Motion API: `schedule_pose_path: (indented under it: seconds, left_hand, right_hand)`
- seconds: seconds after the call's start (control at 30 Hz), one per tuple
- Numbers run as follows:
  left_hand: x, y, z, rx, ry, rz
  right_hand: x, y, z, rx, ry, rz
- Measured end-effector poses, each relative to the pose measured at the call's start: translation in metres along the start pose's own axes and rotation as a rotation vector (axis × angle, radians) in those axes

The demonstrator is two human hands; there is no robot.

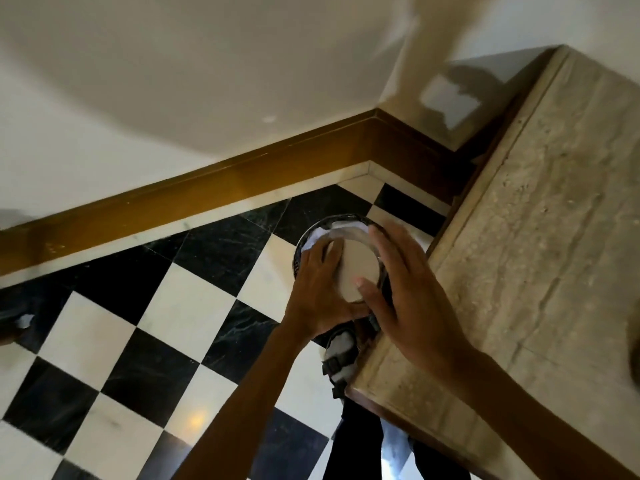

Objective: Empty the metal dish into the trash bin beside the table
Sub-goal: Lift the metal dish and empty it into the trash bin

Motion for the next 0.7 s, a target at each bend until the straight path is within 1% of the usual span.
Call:
schedule_pose_path:
  seconds: [0.03, 0.07, 0.1, 0.13, 0.17, 0.2, 0.23, 0.3, 0.33, 0.37, 0.43, 0.47, 0.57, 0.6, 0.63, 0.67, 0.7]
  left_hand:
    - [-0.004, -0.002, -0.004, 0.001, -0.012, 0.027]
    - [-0.006, -0.002, -0.009, 0.001, -0.027, 0.047]
    - [-0.009, -0.002, -0.014, -0.013, -0.038, 0.073]
    - [-0.01, -0.002, -0.018, -0.034, -0.038, 0.096]
    - [-0.01, -0.002, -0.02, -0.056, -0.026, 0.117]
    - [-0.011, -0.002, -0.022, -0.058, -0.01, 0.126]
    - [-0.012, -0.003, -0.022, -0.046, -0.01, 0.127]
    - [-0.016, -0.006, -0.024, -0.034, -0.041, 0.117]
    - [-0.019, -0.006, -0.027, -0.049, -0.048, 0.124]
    - [-0.022, -0.005, -0.028, -0.059, -0.048, 0.14]
    - [-0.027, -0.006, -0.027, -0.042, -0.02, 0.149]
    - [-0.027, -0.008, -0.025, -0.024, -0.013, 0.138]
    - [-0.024, -0.01, -0.025, -0.016, -0.059, 0.098]
    - [-0.025, -0.008, -0.026, -0.023, -0.067, 0.09]
    - [-0.025, -0.006, -0.026, -0.03, -0.052, 0.092]
    - [-0.027, -0.005, -0.025, -0.033, -0.01, 0.103]
    - [-0.029, -0.004, -0.023, -0.037, 0.03, 0.121]
  right_hand:
    - [0.007, 0.0, -0.003, -0.022, -0.066, -0.054]
    - [0.01, -0.002, -0.001, -0.002, -0.144, -0.11]
    - [0.008, -0.003, 0.008, 0.098, -0.244, -0.166]
    - [0.005, -0.005, 0.022, 0.255, -0.341, -0.218]
    - [0.001, -0.008, 0.034, 0.382, -0.395, -0.26]
    - [-0.001, -0.011, 0.04, 0.456, -0.401, -0.276]
    - [0.0, -0.011, 0.036, 0.427, -0.377, -0.275]
    - [0.01, -0.005, 0.015, 0.276, -0.331, -0.252]
    - [0.012, -0.004, 0.011, 0.242, -0.327, -0.267]
    - [0.011, -0.005, 0.015, 0.282, -0.365, -0.3]
    - [0.002, -0.012, 0.03, 0.449, -0.435, -0.333]
    - [-0.002, -0.014, 0.032, 0.446, -0.423, -0.318]
    - [0.007, -0.007, 0.009, 0.223, -0.314, -0.245]
    - [0.009, -0.007, 0.008, 0.205, -0.328, -0.254]
    - [0.007, -0.009, 0.016, 0.27, -0.361, -0.276]
    - [0.002, -0.015, 0.026, 0.374, -0.388, -0.29]
    - [-0.003, -0.02, 0.032, 0.438, -0.394, -0.279]
Point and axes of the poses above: each hand's wrist, its own y-axis towards the middle knuckle, its own z-axis out of the palm, x = y × z, the point moved 8 cm from there along y, towards the middle knuckle, and after that the axes turned 9 degrees about -z, right-handed, at the moved point
